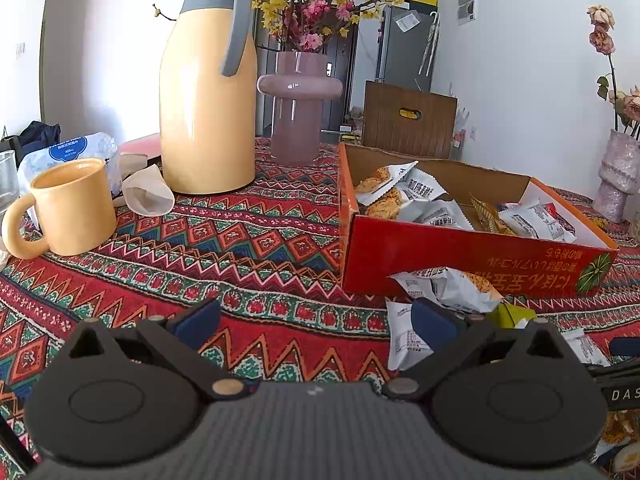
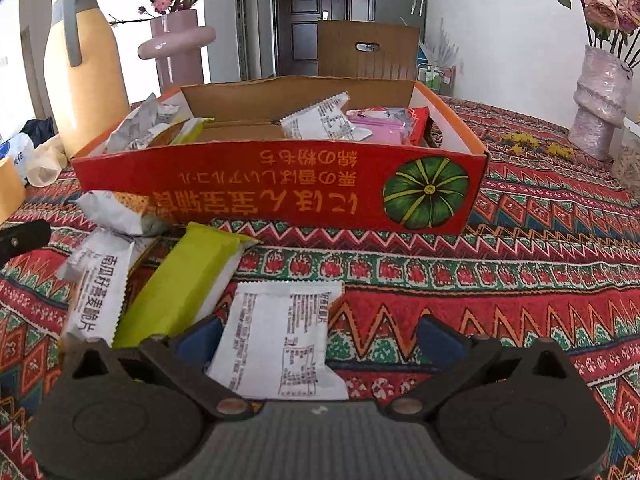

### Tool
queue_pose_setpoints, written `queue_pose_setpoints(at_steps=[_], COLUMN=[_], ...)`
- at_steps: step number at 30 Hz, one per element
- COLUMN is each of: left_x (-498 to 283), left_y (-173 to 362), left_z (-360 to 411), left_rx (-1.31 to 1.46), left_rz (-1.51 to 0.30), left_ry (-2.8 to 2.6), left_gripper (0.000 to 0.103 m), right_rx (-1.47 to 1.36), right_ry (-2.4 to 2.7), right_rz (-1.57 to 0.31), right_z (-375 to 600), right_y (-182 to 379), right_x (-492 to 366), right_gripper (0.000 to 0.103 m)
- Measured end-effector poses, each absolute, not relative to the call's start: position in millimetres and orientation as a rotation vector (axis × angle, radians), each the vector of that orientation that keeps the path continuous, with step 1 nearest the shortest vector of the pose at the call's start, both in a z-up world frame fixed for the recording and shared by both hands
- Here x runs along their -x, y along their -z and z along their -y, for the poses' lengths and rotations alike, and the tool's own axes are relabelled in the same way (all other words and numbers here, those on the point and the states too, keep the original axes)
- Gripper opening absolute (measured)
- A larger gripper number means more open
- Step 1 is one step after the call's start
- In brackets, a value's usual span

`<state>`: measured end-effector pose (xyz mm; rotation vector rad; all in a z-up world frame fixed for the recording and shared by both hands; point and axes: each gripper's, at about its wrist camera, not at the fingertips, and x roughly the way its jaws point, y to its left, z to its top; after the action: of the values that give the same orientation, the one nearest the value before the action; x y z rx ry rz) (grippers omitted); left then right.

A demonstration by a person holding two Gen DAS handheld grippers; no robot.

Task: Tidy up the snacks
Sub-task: 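Grasp a white printed packet with the right gripper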

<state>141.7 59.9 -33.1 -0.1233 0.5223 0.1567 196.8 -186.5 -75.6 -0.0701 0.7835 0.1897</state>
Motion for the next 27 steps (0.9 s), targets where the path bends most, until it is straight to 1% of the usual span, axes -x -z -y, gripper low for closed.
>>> queue_pose_setpoints(at_steps=[6,7,8,9,10,11,13,16,21,27], left_x=[-142,-142,-142,-142,-142,-142,-142,-142,-142,-132], left_y=[33,33,33,34,34,34,34,34,33,27], left_z=[-60,-60,-60,-60,-60,-60,-60,-59,-59,-45], left_rx=[0.123,0.123,0.122,0.122,0.122,0.122,0.121,0.119,0.114,0.001], left_rz=[-0.523,-0.524,-0.524,-0.525,-0.526,-0.526,-0.526,-0.528,-0.525,-0.527], left_ry=[-0.156,-0.156,-0.156,-0.156,-0.155,-0.155,-0.154,-0.153,-0.144,-0.079], left_gripper=[0.103,0.103,0.103,0.103,0.103,0.103,0.103,0.103,0.103,0.103], right_rx=[0.081,0.078,0.081,0.083,0.082,0.075,0.065,0.057,-0.043,-0.111], right_ry=[-0.214,-0.220,-0.224,-0.234,-0.245,-0.258,-0.256,-0.220,-0.148,-0.114], right_rz=[-0.803,-0.804,-0.796,-0.783,-0.775,-0.770,-0.756,-0.701,-0.632,-0.642], right_z=[186,187,187,187,187,189,194,204,234,254], right_y=[74,74,72,70,68,66,63,59,54,66], right_x=[-201,-200,-198,-196,-194,-192,-189,-181,-173,-173], right_gripper=[0.103,0.099,0.087,0.078,0.057,0.043,0.040,0.040,0.040,0.040])
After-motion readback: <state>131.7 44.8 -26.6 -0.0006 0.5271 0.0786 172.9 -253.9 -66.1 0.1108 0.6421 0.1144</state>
